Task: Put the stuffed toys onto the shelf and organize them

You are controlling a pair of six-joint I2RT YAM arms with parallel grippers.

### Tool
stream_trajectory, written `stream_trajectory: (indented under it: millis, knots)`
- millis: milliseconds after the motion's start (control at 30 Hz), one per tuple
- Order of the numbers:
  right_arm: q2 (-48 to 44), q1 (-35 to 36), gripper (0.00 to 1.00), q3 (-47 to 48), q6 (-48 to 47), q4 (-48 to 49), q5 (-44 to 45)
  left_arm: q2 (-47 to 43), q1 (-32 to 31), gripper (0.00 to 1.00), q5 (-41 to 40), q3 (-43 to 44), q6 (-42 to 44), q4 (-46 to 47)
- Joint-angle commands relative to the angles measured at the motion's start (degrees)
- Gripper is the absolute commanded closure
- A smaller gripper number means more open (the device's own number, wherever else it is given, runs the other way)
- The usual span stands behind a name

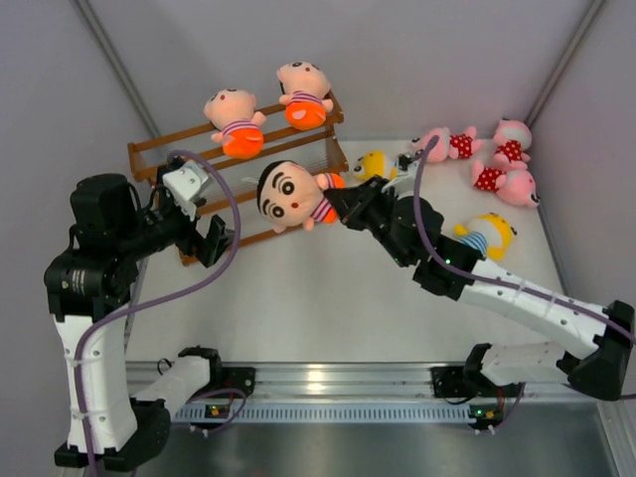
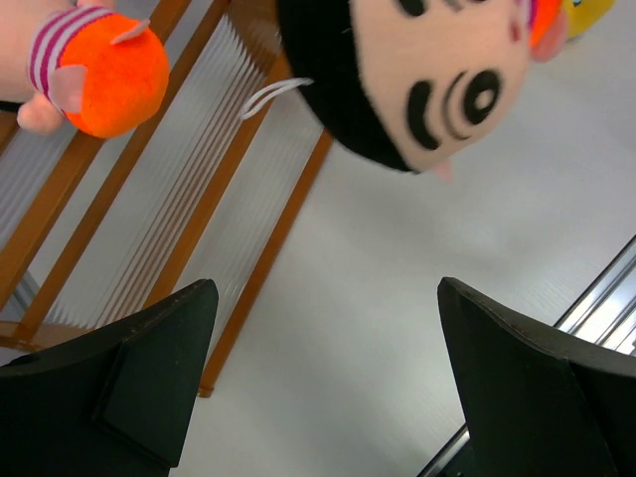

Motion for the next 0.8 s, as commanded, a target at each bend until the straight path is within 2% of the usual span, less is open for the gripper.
stream_trajectory:
  millis: [0,167,333,400,500,533,633,667,700,767]
  knots:
    - [4.43,3.33,1.00,7.47,0.04,10.44,4.45,-1.75,-0.18,0.02,4.78,3.07,-1.37,-0.26]
    - [11.82,7.82,1.00,15.11,-1.71,13.25,3.75,-2.63,-0.27,0.02,4.69,2.99,-1.28,-0.18]
    - [16.04,10.90,1.00,18.38,-2.33,15.18,0.77,-2.11,-0.27,0.02,5.14,4.04,-1.54,1.40]
    - [17.18,11.69,1.00,19.34,-2.07,15.71,-2.03,-1.93,-0.18,0.02,2.51,3.34,-3.99,5.43]
    - [18.68,12.65,1.00,20.40,-1.45,15.89,-5.65,-1.32,-0.18,0.02,-8.90,3.60,-7.42,11.06]
    - [19.12,12.74,1.00,20.75,-1.19,15.80,-6.27,-1.05,-0.27,0.08,-12.50,3.69,-7.69,12.29]
    - [20.79,12.92,1.00,21.02,-0.57,16.85,-8.73,-0.70,-0.27,0.32,-14.47,3.43,-7.61,15.02]
    - [21.23,12.92,1.00,21.45,-0.57,16.94,-9.95,-0.61,-0.27,0.56,-14.38,3.17,-7.17,15.29]
    - [22.01,12.83,1.00,21.81,-0.57,17.12,-10.49,-0.52,-0.18,0.68,-14.29,2.73,-6.39,15.64]
    - [22.72,12.83,1.00,22.59,-1.44,17.21,-12.24,-0.26,-0.18,1.00,-15.16,2.29,-5.33,16.26]
